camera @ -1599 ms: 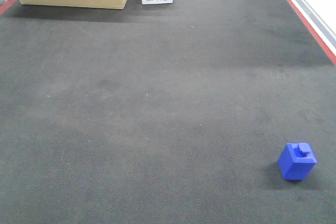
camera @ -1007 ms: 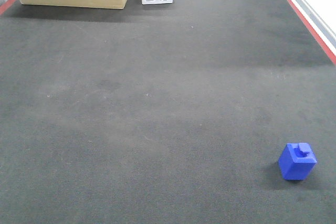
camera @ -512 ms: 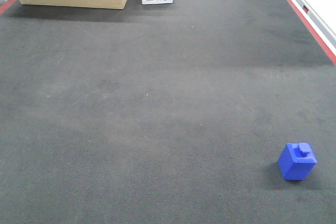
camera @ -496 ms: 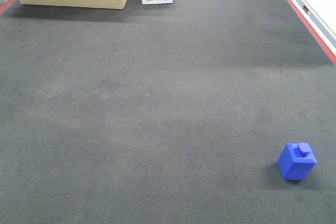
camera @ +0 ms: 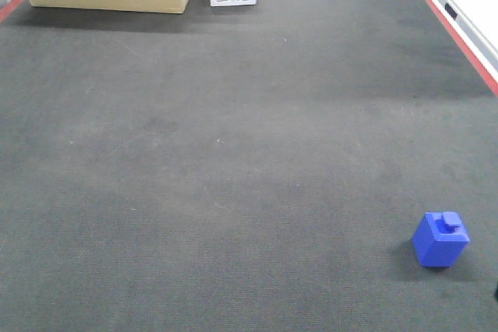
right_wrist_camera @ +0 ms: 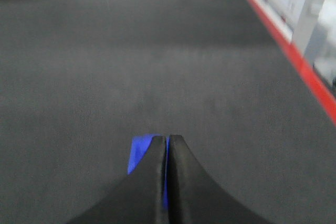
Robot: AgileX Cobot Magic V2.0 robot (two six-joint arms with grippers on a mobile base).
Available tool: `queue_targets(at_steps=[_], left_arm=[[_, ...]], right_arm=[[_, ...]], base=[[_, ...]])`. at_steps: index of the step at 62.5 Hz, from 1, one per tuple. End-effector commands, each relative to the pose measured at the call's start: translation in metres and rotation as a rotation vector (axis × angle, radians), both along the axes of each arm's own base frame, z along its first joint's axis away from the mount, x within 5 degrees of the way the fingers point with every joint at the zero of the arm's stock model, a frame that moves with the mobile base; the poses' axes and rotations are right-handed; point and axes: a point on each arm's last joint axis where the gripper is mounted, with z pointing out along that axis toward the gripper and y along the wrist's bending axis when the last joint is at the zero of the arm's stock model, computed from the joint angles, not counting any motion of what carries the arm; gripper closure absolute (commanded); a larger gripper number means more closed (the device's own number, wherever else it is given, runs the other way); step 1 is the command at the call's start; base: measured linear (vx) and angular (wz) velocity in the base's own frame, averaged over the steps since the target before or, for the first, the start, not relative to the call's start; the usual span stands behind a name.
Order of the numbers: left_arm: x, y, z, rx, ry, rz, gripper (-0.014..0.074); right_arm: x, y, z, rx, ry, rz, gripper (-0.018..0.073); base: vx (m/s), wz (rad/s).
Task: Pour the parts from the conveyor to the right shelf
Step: 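Move the right gripper above the small blue block on the conveyor, then lower the right gripper and grasp the blue block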
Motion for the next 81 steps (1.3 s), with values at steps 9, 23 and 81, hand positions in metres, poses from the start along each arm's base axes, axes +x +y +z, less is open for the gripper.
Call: queue_targets(at_steps=[9,23,81], left_arm=[[0.000,0.000,-0.003,-0.007,-0.060,-0.003,0.0603],[0.000,0.000,-0.003,-0.007,-0.060,-0.003,0.0603],[0.000,0.000,-0.003,-0.007,-0.060,-0.003,0.0603]], right_arm=[[0.012,-0.001,0.004,-0.009,0.099,-0.001,0.0569],[0.017,0.001,0.007,0.088,0.052,-0.029,0.0565],[0.140,-0.001,0.040,0.006,0.564,0.020,-0.0006]], base=[[0.00,0.00],[0.00,0.00],[0.00,0.00]])
